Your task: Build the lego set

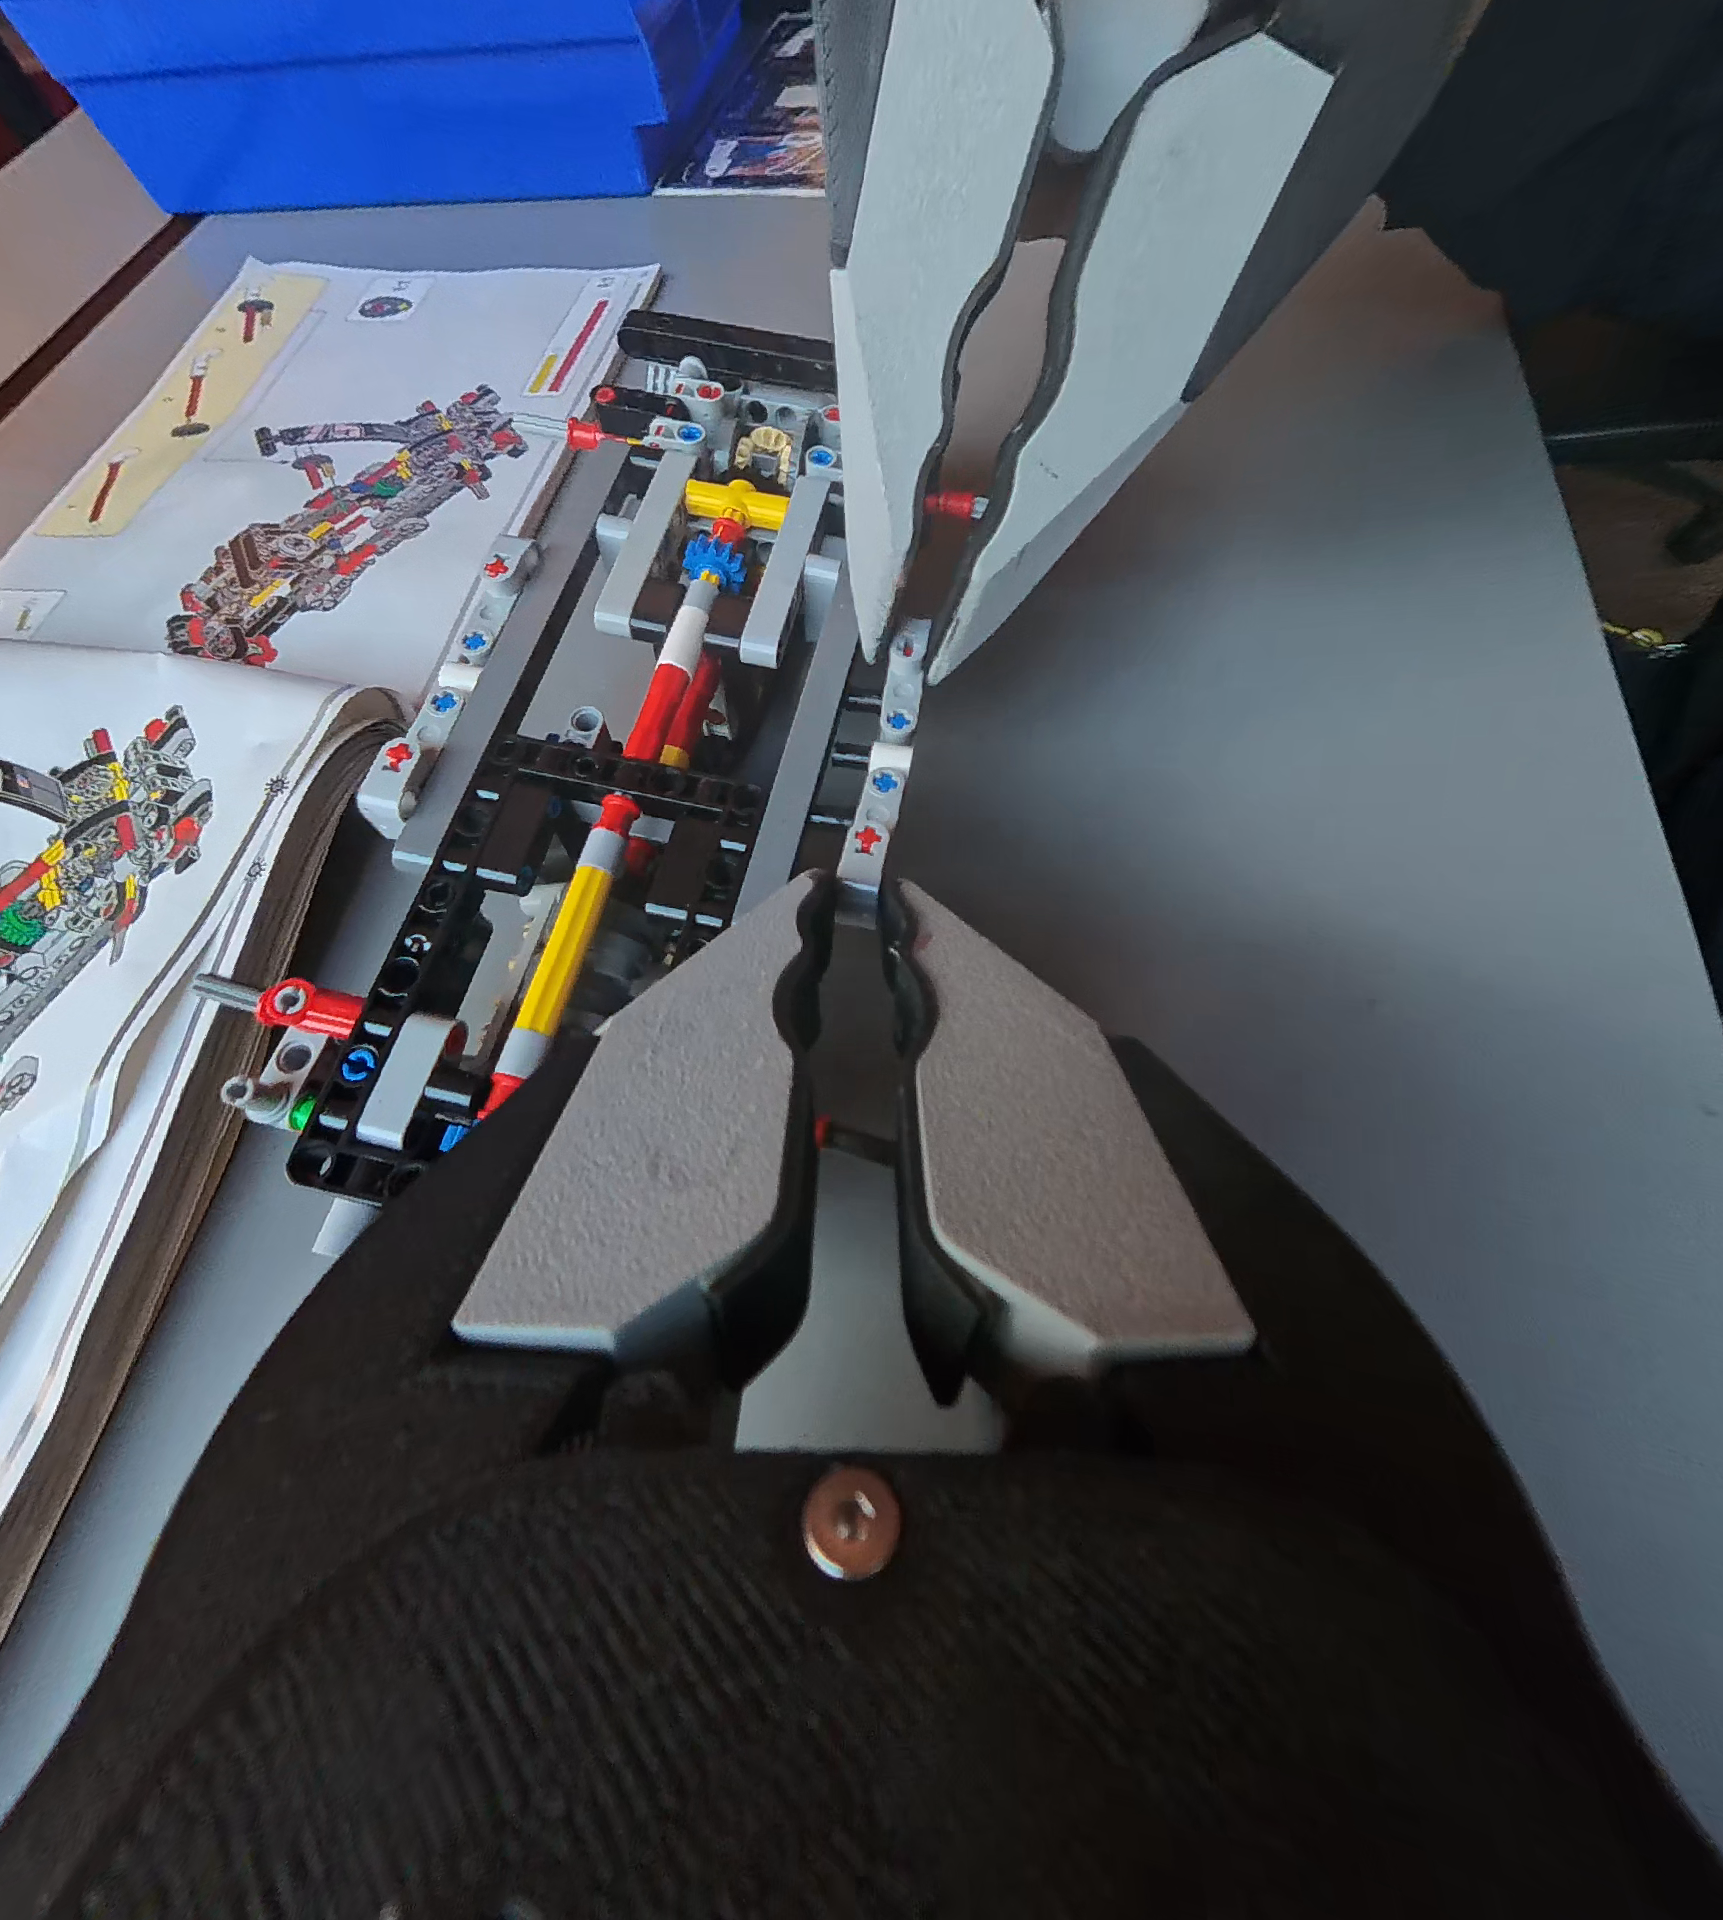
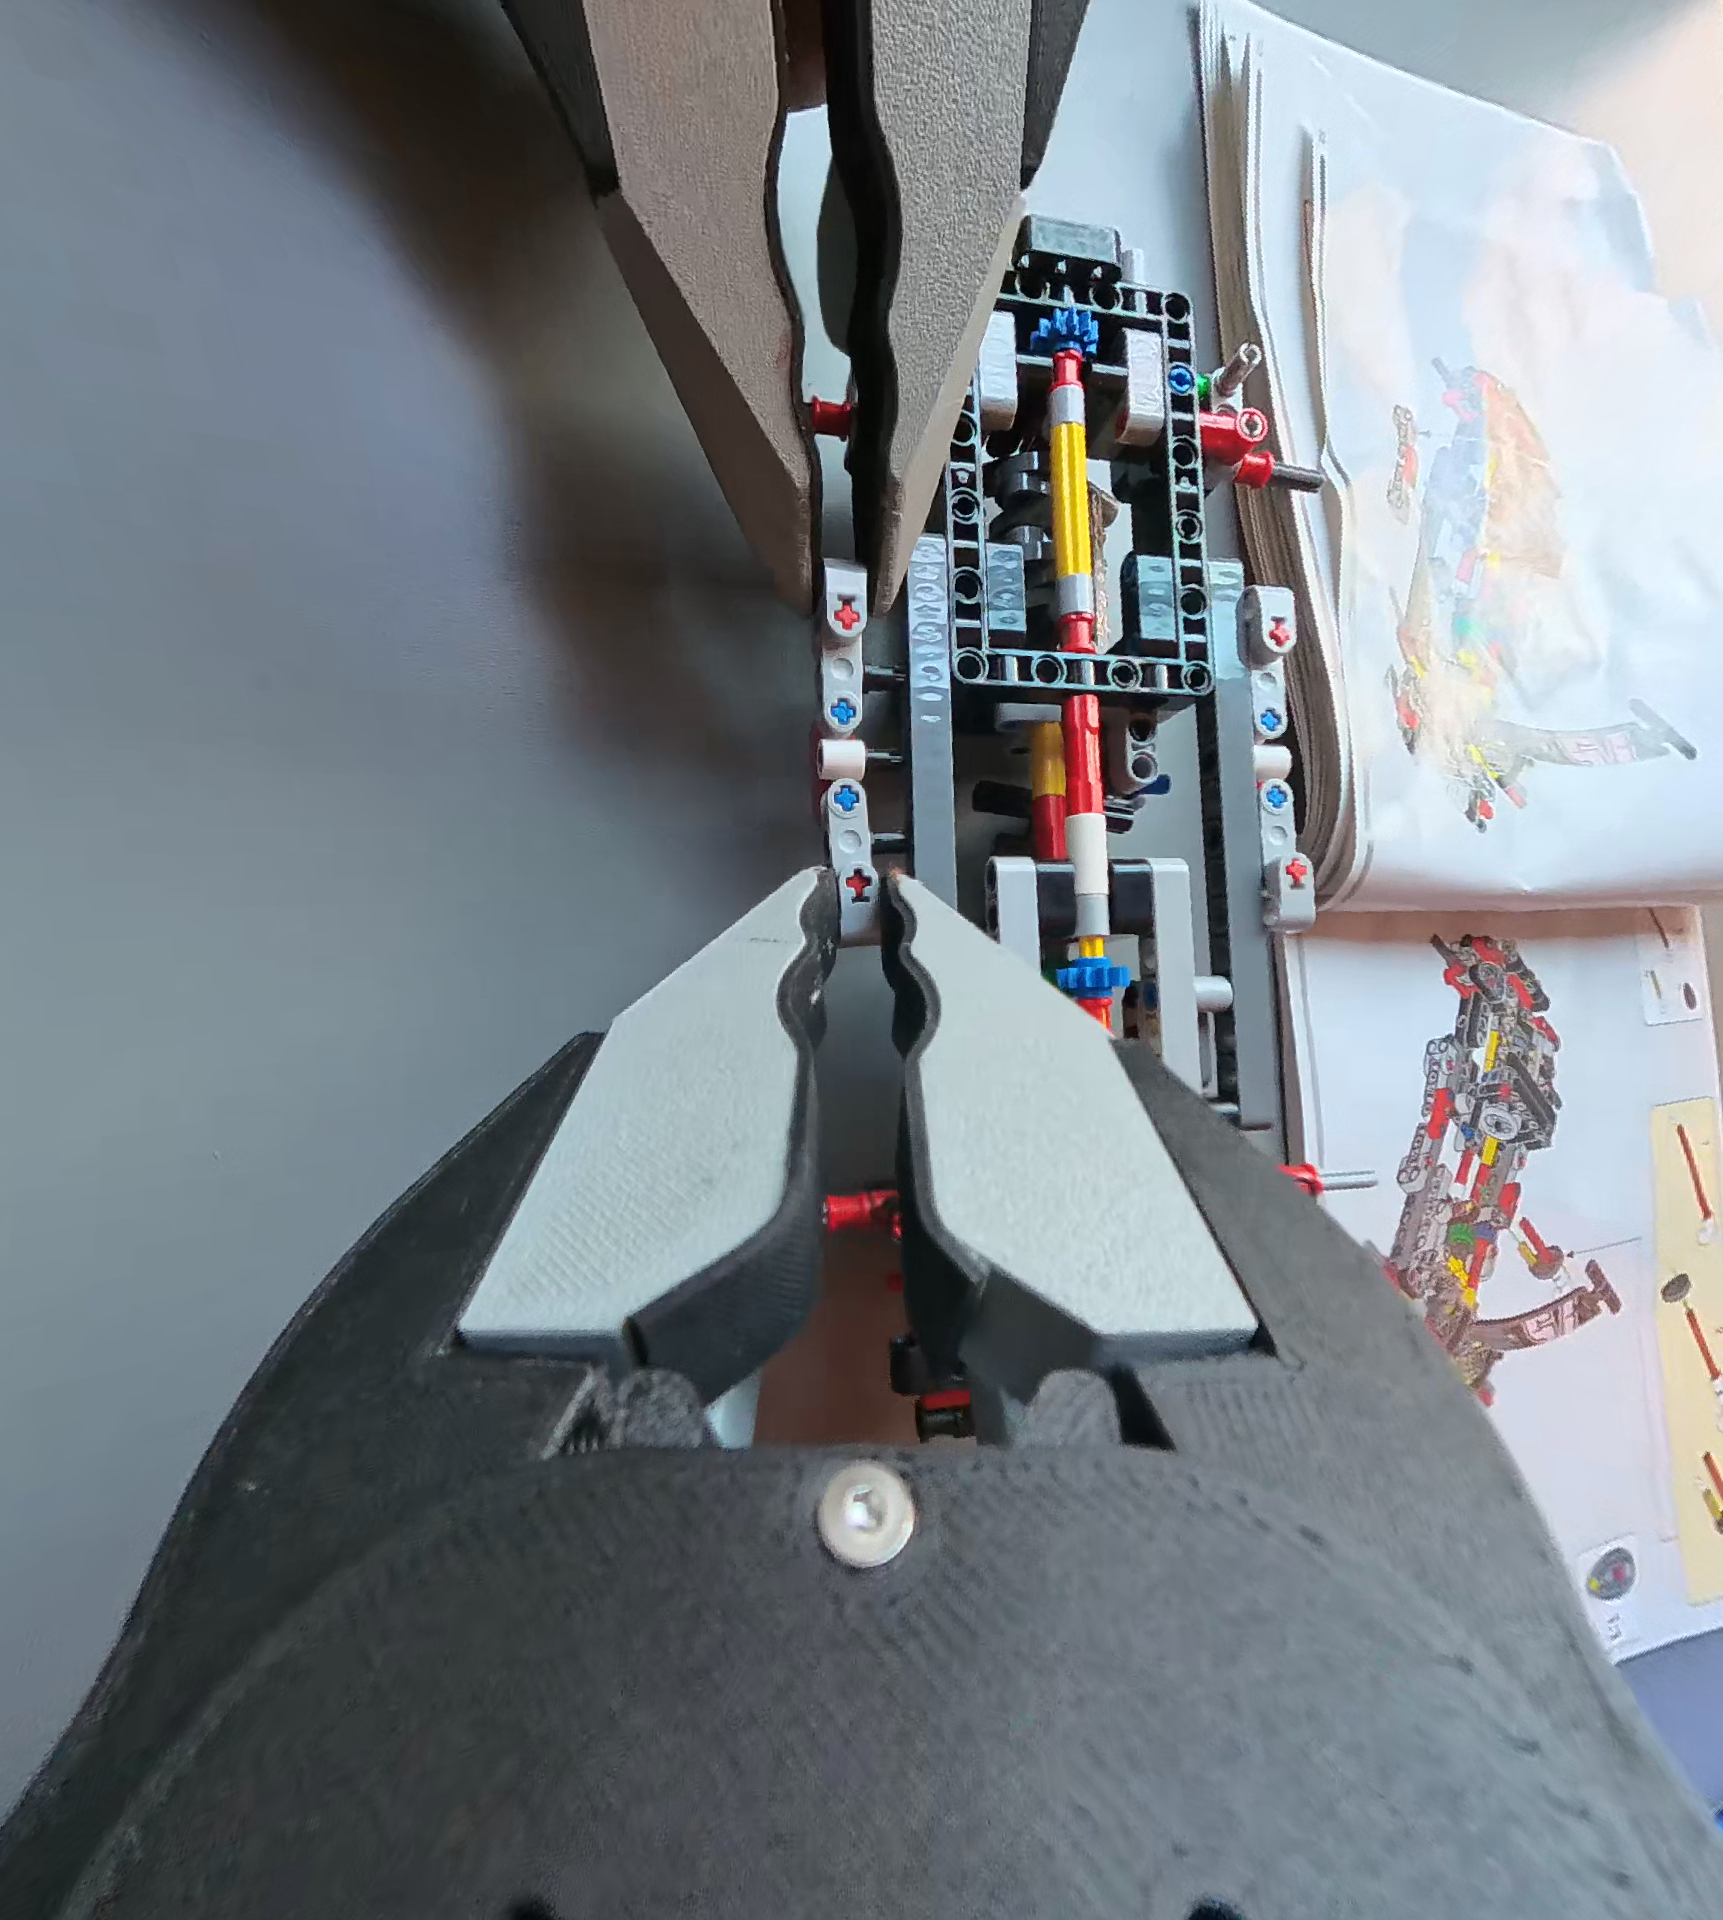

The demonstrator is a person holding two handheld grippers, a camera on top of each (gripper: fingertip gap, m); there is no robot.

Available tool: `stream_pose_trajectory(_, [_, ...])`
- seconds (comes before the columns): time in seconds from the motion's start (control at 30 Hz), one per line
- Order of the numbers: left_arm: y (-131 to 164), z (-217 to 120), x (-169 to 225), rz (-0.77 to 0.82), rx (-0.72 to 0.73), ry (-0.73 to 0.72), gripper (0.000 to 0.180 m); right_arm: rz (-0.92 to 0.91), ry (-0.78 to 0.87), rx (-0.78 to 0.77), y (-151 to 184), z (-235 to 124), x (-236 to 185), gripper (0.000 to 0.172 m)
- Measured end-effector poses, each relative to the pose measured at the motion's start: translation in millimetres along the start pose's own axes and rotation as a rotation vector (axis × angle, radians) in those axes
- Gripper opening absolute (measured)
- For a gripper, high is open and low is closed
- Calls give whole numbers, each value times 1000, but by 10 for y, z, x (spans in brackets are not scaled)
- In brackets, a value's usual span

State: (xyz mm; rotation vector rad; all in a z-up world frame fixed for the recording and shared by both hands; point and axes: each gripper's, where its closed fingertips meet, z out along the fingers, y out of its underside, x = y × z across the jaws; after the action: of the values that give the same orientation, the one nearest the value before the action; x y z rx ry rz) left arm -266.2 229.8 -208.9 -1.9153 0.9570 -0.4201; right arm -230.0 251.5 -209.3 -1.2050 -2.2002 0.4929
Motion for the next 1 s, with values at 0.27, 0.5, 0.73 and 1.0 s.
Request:
stream_pose_trajectory(0.27, [2, 5, -10, 19, -16, -34, 7, 14, 9, 1, 1, -5, 18, 5])
stream_pose_trajectory(0.5, [24, 16, -6, 10, -33, -40, 10, 25, 3, 4, -1, 4, 17, 6])
stream_pose_trajectory(0.73, [-6, -5, 1, 5, -24, -46, 14, 25, 6, 11, -10, 3, 22, 5])
stream_pose_trajectory(1.0, [-3, -8, -29, 9, -40, -77, 13, 23, 0, 13, -21, 10, 13, 5])
